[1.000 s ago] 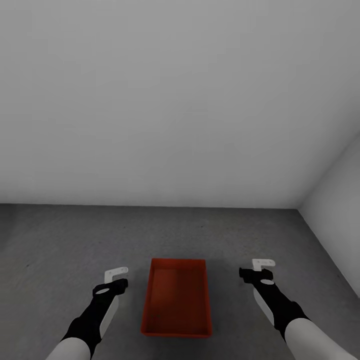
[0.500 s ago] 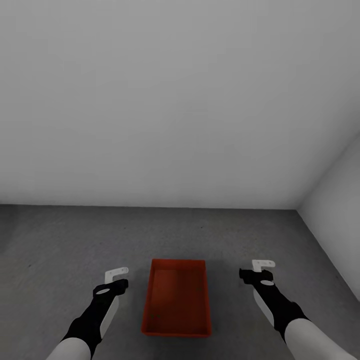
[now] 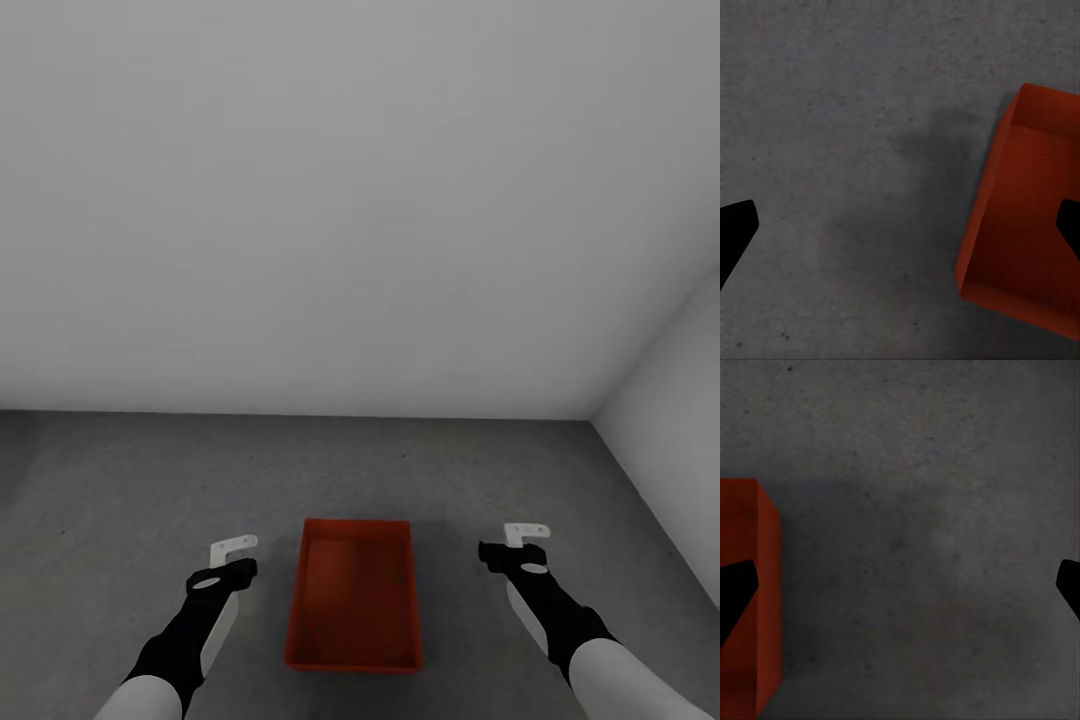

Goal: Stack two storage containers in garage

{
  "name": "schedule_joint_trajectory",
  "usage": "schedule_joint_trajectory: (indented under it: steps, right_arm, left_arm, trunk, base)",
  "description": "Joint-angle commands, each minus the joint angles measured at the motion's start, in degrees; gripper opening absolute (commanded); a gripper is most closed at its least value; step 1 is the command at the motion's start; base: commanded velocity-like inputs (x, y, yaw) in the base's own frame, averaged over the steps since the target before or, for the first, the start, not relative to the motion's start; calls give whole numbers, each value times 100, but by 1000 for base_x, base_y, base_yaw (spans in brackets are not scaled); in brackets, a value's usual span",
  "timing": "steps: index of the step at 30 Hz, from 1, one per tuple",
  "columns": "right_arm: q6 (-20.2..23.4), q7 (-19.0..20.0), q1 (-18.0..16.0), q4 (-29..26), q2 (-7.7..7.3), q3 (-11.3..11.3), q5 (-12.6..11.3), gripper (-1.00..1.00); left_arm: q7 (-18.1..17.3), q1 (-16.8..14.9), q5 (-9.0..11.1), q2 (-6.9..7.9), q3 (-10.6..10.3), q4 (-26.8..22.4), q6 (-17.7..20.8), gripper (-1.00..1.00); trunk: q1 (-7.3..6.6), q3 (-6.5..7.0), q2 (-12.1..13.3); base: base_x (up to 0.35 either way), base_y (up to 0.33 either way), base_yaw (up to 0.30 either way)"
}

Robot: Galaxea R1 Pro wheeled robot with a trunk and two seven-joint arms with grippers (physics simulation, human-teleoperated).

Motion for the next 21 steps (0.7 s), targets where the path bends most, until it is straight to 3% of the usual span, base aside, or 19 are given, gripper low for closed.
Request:
schedule_joint_trajectory:
  steps: [1, 21]
  right_arm:
    - [32, -45, -2, -12, -8, 49, -59, 100]
    - [35, -49, -2, -3, -6, 55, -74, 100]
  left_arm:
    - [16, -1, 38, -4, 11, -11, 25, 100]
    - [16, -3, 50, 4, 11, -1, 33, 100]
  trunk:
    - [-22, 13, 37]
    - [-461, 372, 839]
  base:
    - [0, 0, 0]
    - [0, 0, 0]
